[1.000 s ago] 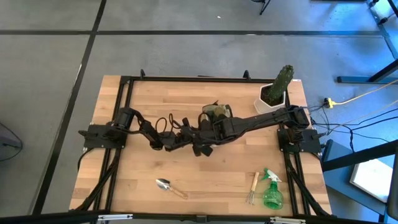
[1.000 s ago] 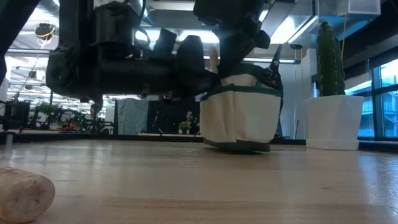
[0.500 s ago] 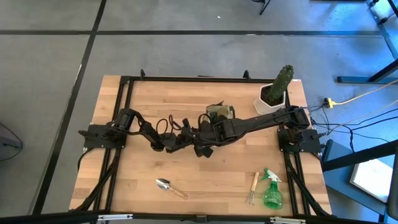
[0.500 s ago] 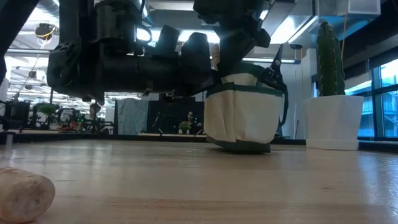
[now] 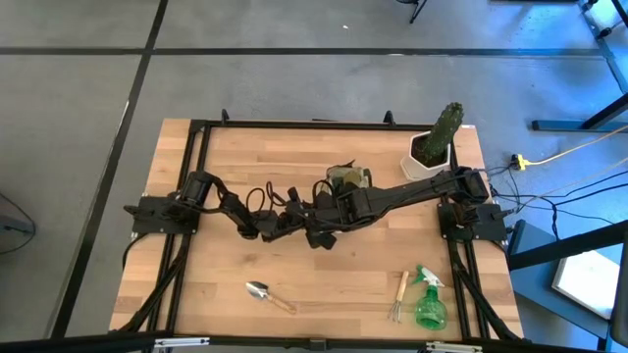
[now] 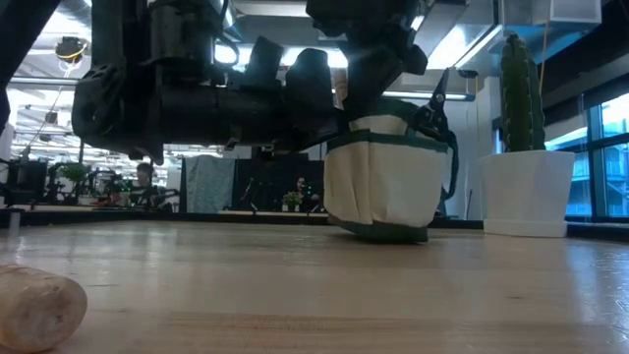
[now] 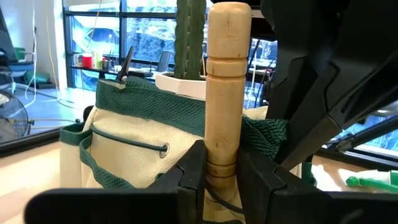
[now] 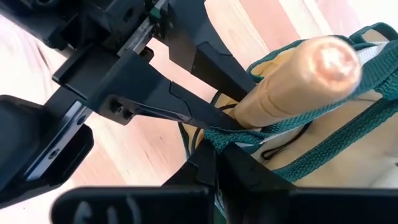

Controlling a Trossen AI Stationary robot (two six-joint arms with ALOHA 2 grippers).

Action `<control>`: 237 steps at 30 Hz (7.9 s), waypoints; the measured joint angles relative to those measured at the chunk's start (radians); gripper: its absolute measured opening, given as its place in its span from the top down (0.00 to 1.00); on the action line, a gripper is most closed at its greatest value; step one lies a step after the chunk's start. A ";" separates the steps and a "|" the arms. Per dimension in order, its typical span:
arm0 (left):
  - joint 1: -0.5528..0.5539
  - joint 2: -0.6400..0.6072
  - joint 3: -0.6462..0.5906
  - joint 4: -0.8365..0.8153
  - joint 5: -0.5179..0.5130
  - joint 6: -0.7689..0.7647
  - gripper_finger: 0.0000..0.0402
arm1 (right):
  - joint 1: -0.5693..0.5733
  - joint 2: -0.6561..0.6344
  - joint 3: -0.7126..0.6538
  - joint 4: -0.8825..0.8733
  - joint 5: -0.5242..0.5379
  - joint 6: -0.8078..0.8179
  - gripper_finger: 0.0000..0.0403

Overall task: Pick & Place Garden tools in Gardening bag
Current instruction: Put the top brown trowel into the green gardening bag, then adjust the green gardening bag, then put the brown trowel into the green gardening bag

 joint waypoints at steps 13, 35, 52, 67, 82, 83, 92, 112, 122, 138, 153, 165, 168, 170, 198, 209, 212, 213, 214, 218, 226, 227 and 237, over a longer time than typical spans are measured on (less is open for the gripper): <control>-0.011 -0.002 0.002 -0.041 -0.067 0.010 0.53 | 0.000 0.000 0.000 -0.017 -0.014 -0.019 0.98; -0.119 -0.054 0.000 0.001 -0.364 0.295 0.48 | -0.001 0.000 0.000 -0.006 -0.022 -0.031 0.62; -0.270 -0.219 0.000 0.000 -0.504 0.626 0.54 | 0.036 -0.038 0.011 0.075 -0.063 -0.202 0.24; -0.376 -0.322 0.000 -0.012 -0.485 0.717 0.55 | 0.327 -0.057 0.001 0.017 -0.074 -0.271 0.24; -0.361 -0.322 0.000 -0.024 -0.512 0.665 0.55 | 0.612 -0.058 -0.089 0.162 0.304 -0.118 0.24; -0.357 -0.322 0.000 -0.030 -0.511 0.651 0.55 | 0.613 -0.058 -0.113 0.160 0.313 -0.088 0.25; -0.312 -0.322 0.000 -0.177 -0.436 0.478 0.55 | 0.586 -0.150 -0.470 0.343 0.351 0.101 0.37; -0.257 -0.322 0.000 -0.343 -0.357 0.313 0.55 | 0.543 -0.638 -1.223 1.086 0.365 0.255 0.58; -0.253 -0.322 0.000 -0.427 -0.353 0.227 0.55 | 0.512 -0.635 -1.222 1.234 0.327 0.189 0.58; -0.250 -0.322 0.000 -0.626 -0.256 -0.010 0.55 | 0.309 -0.577 -1.223 1.033 0.330 0.140 0.91; -0.271 -0.321 0.000 -0.686 -0.259 -0.072 0.55 | 0.224 -0.391 -1.223 1.271 0.251 0.067 1.00; -0.195 -0.320 0.000 -1.055 -0.325 -0.434 0.61 | 0.223 -0.344 -1.222 1.332 0.238 0.059 1.00; -0.161 -0.300 -0.001 -1.070 -0.322 -0.489 0.70 | 0.223 -0.344 -1.222 1.338 0.258 0.059 1.00; -0.155 -0.294 -0.001 -1.064 -0.319 -0.490 0.75 | 0.219 -0.344 -1.222 1.345 0.259 0.056 1.00; -0.178 -0.288 -0.001 -1.117 -0.368 -0.462 0.98 | 0.218 -0.345 -1.222 1.390 0.233 0.047 1.00; -0.206 -0.292 -0.001 -1.151 -0.428 -0.462 0.99 | 0.269 -0.346 -1.222 1.385 0.136 0.070 1.00; -0.206 -0.292 -0.001 -1.151 -0.440 -0.463 0.99 | 0.272 -0.349 -1.220 1.382 0.111 0.123 1.00; -0.206 -0.292 -0.001 -1.151 -0.450 -0.463 0.99 | 0.268 -0.349 -1.216 1.376 0.091 0.140 1.00; -0.210 -0.292 -0.001 -1.151 -0.459 -0.463 0.99 | 0.264 -0.349 -1.207 1.368 0.061 0.147 1.00; -0.213 -0.292 -0.001 -1.144 -0.479 -0.465 1.00 | 0.249 -0.349 -1.119 1.230 -0.099 0.194 1.00; -0.217 -0.292 -0.001 -1.143 -0.480 -0.479 0.99 | 0.279 -0.349 -0.745 0.498 -0.228 0.421 1.00; -0.218 -0.292 -0.001 -1.143 -0.480 -0.477 0.99 | 0.287 -0.349 -0.698 0.414 -0.230 0.471 1.00; -0.239 -0.292 -0.001 -1.150 -0.497 -0.434 0.99 | 0.369 -0.348 -0.535 0.188 -0.458 0.862 0.97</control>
